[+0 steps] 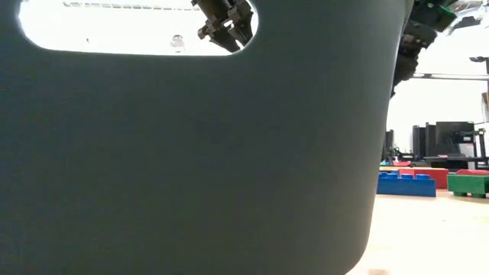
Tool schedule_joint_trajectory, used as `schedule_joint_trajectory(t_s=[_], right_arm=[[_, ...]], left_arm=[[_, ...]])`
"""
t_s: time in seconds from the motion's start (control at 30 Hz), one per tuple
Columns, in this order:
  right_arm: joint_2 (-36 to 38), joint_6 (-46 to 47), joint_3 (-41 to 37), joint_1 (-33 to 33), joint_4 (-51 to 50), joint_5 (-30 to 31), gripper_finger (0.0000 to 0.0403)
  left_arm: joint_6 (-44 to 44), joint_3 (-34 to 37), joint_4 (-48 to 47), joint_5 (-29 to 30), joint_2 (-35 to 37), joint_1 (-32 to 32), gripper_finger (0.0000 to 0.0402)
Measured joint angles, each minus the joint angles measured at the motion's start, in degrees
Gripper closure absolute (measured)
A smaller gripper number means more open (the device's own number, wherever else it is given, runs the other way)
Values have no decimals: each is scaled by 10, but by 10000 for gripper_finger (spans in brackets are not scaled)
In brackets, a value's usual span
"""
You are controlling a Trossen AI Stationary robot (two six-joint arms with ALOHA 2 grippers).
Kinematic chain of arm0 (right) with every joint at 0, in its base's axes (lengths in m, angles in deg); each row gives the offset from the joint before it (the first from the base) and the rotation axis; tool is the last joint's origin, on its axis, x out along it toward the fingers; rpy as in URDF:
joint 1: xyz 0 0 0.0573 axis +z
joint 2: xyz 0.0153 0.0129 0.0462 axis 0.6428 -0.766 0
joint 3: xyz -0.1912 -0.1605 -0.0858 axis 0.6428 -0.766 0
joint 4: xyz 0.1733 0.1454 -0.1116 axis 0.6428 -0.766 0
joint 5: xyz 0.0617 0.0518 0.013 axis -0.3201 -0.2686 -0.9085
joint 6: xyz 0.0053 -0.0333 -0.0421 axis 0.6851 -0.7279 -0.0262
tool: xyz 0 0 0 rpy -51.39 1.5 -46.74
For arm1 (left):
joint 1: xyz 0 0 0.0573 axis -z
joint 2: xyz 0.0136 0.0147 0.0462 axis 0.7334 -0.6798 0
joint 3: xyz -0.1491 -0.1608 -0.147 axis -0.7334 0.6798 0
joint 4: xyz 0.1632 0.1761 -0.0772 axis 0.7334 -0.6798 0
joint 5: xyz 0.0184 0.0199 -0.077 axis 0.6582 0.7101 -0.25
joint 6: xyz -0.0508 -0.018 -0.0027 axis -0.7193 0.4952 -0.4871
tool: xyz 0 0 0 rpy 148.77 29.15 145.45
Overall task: Sort blocks
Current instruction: Put the blue game piece into the large orange bin
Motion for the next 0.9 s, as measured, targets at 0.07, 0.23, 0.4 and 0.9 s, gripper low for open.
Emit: schedule_joint_trajectory(t_s=[0.07, 0.23, 0.4, 0.9], right_arm=[[-1, 25, -14, 24, 6, 1, 164], [0, 50, -17, 56, 10, 31, 164], [-1, 39, -19, 51, 21, 70, 164], [3, -5, -107, 82, 113, 61, 164]], left_arm=[[0, 0, 0, 0, 0, 0, 162], [0, 0, 0, 0, 0, 0, 162], [0, 0, 0, 0, 0, 0, 162], [0, 0, 0, 0, 0, 0, 162]])
